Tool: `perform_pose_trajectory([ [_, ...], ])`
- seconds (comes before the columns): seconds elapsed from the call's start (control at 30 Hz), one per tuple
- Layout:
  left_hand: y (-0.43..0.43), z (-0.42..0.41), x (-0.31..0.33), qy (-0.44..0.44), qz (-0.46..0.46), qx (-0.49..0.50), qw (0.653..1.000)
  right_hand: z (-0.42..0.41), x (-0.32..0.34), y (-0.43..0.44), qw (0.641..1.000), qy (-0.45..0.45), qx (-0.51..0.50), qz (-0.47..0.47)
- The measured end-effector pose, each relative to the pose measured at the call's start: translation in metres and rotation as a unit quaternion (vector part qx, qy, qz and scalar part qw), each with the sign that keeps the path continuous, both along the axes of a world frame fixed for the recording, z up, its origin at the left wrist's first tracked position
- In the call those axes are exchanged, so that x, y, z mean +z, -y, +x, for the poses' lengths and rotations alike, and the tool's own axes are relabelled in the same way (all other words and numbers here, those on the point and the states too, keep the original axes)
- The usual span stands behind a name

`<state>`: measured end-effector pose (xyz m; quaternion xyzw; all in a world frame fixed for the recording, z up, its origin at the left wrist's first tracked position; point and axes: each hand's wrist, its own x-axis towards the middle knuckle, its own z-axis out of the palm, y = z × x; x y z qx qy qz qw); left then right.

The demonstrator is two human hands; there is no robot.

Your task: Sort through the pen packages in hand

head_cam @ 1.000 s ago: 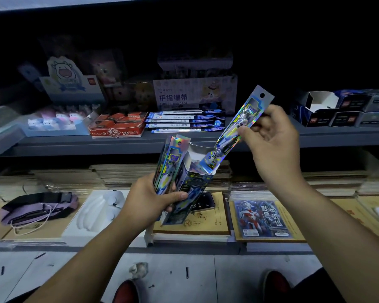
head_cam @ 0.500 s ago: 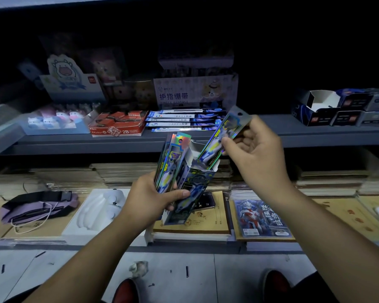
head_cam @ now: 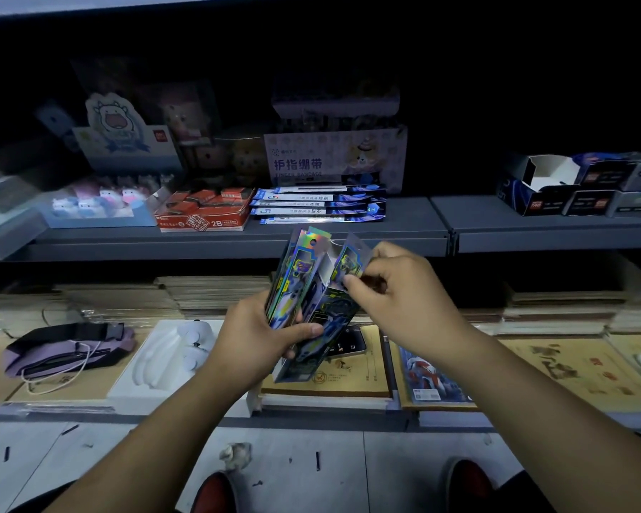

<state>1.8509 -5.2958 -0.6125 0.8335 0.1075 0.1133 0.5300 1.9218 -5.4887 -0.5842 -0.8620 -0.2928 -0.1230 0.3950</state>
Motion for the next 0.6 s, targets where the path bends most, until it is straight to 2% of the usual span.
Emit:
perform_pose_trajectory([
  [0.07,-0.0007,0.0004,-0.0001,-0.006,0.015,0.001,1.000,0.0004,0.0014,0.0018,1.000,0.005,-0.005,0.024],
  [0.17,-0.0002,0.0005,0.0000,-0.018,0.030,0.000,0.999,0.0000,0.0045,0.0059,0.992,-0.014,-0.002,0.128],
  [0.23,0.0013,-0.0004,0.0004,-0.024,0.038,-0.003,0.999,0.0019,0.0052,0.0085,0.988,-0.023,0.001,0.152],
  [0.6,0.0046,-0.0011,0.0001,-0.036,0.059,0.002,0.998,-0.0004,0.0022,0.0040,0.998,-0.057,0.038,-0.002],
])
